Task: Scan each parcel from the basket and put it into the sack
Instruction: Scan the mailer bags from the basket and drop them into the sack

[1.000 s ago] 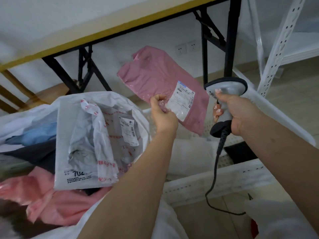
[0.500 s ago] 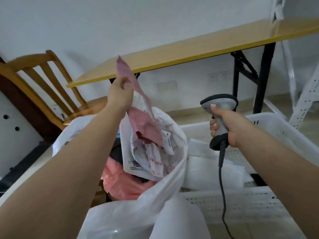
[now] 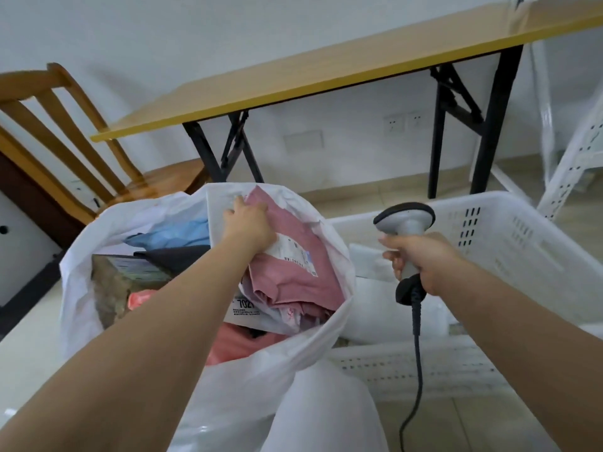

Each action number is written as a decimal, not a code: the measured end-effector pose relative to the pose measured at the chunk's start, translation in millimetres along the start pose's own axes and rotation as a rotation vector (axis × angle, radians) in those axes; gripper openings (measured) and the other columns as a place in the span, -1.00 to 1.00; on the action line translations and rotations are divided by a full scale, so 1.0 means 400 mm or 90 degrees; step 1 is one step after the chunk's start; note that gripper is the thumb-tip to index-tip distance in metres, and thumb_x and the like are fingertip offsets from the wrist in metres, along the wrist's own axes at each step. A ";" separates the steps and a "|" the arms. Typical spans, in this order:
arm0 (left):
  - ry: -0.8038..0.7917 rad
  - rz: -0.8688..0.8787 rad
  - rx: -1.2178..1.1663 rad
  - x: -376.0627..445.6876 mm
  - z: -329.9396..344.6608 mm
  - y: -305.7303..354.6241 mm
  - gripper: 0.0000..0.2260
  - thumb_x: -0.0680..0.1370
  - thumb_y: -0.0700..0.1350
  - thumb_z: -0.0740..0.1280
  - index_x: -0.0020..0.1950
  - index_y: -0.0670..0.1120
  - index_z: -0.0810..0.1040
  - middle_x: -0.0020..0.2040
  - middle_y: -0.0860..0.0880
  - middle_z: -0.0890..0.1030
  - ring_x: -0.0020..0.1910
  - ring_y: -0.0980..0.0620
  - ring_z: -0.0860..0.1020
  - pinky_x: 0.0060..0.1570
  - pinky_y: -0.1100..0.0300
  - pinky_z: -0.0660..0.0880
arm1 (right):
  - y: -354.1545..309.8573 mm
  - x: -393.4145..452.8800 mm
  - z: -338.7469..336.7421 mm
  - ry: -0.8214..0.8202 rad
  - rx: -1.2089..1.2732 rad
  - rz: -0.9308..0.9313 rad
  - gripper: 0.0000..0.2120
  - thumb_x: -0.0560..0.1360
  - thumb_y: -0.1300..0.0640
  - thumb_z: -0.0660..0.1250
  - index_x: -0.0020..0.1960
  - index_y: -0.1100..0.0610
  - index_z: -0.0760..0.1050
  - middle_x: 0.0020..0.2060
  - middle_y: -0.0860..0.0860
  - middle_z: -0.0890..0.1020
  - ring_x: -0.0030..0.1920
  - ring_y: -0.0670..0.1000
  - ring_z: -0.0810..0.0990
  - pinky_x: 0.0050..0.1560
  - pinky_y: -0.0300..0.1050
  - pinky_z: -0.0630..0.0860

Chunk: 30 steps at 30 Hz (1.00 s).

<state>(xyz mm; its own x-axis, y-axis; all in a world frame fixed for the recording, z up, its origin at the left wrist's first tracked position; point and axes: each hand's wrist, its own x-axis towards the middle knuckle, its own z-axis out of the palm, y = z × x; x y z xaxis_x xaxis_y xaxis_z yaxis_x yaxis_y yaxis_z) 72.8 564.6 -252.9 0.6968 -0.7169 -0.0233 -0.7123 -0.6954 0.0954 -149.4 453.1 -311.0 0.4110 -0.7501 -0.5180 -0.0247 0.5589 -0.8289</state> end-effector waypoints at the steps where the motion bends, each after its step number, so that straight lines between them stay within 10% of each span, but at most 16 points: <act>1: 0.010 0.000 -0.046 -0.006 -0.012 0.015 -0.46 0.59 -0.10 0.29 0.54 -0.12 0.20 0.51 -0.24 0.22 0.53 -0.21 0.13 0.46 -0.09 0.16 | 0.019 0.008 0.007 0.009 -0.038 -0.010 -0.72 0.44 0.25 0.49 0.07 0.32 0.50 -0.35 0.17 0.54 -0.59 -0.06 0.35 -0.57 -0.28 0.35; 8: -0.090 -0.056 -0.307 -0.002 0.003 0.008 -0.11 0.52 -0.11 0.44 0.61 -0.08 -0.14 0.55 -0.14 0.17 0.47 -0.17 0.26 0.37 0.03 0.28 | 0.120 0.080 0.122 0.021 -0.331 -0.043 -0.61 0.35 0.06 0.59 -0.26 0.22 0.40 -0.49 0.12 0.50 -0.55 0.02 0.45 -0.54 -0.21 0.39; 12: -0.114 -0.109 -0.397 0.020 -0.042 -0.033 -0.19 0.52 -0.18 0.42 0.61 0.05 0.00 0.40 -0.10 0.35 0.15 -0.14 0.49 -0.14 0.07 0.55 | 0.115 0.115 0.165 0.015 -0.321 -0.053 -0.83 0.46 0.34 0.39 -0.14 0.27 0.38 -0.33 0.19 0.48 -0.46 0.09 0.47 -0.47 -0.13 0.39; 17: -0.018 -0.078 -0.311 0.035 -0.160 -0.058 -0.27 0.53 -0.22 0.35 0.60 -0.02 0.05 0.06 -0.10 0.45 -0.27 0.04 0.42 -0.05 0.01 0.57 | 0.033 0.048 0.250 -0.090 -0.232 -0.207 -0.79 0.46 0.37 0.37 0.04 0.26 0.40 -0.27 0.14 0.45 -0.41 0.05 0.47 -0.39 -0.10 0.46; 22: -0.083 -0.015 -0.205 0.012 -0.007 -0.026 -0.14 0.49 -0.32 0.28 0.58 -0.15 -0.26 0.49 -0.22 0.23 0.37 -0.21 0.39 0.29 0.01 0.39 | -0.005 -0.017 0.309 -0.158 -0.192 -0.272 -0.85 0.45 0.39 0.35 -0.10 0.22 0.42 -0.36 0.10 0.45 -0.48 0.01 0.43 -0.44 -0.15 0.45; 26: -0.115 -0.102 -0.349 0.007 0.126 -0.074 -0.11 0.51 -0.24 0.35 0.60 0.08 -0.21 0.37 -0.18 0.41 0.25 -0.21 0.48 0.13 0.02 0.48 | 0.001 0.003 0.277 -0.130 -0.200 -0.269 -0.86 0.43 0.38 0.35 -0.07 0.24 0.43 -0.37 0.11 0.46 -0.50 -0.01 0.43 -0.41 -0.12 0.46; 30: -0.155 -0.008 -0.308 0.022 0.129 -0.024 -0.18 0.58 -0.22 0.30 0.61 -0.04 -0.24 0.53 -0.16 0.24 0.43 -0.17 0.34 0.39 0.07 0.30 | 0.020 0.046 0.215 -0.075 -0.191 -0.201 -0.82 0.43 0.31 0.43 -0.04 0.25 0.45 -0.40 0.11 0.46 -0.51 -0.01 0.44 -0.46 -0.18 0.45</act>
<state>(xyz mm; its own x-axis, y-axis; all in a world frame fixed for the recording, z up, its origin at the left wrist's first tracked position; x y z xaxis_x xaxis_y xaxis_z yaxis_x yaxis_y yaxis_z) 81.4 562.3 -305.4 0.6241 -0.7394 -0.2523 -0.5437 -0.6430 0.5394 -63.7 474.0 -309.0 0.5410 -0.8126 -0.2170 -0.1370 0.1695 -0.9760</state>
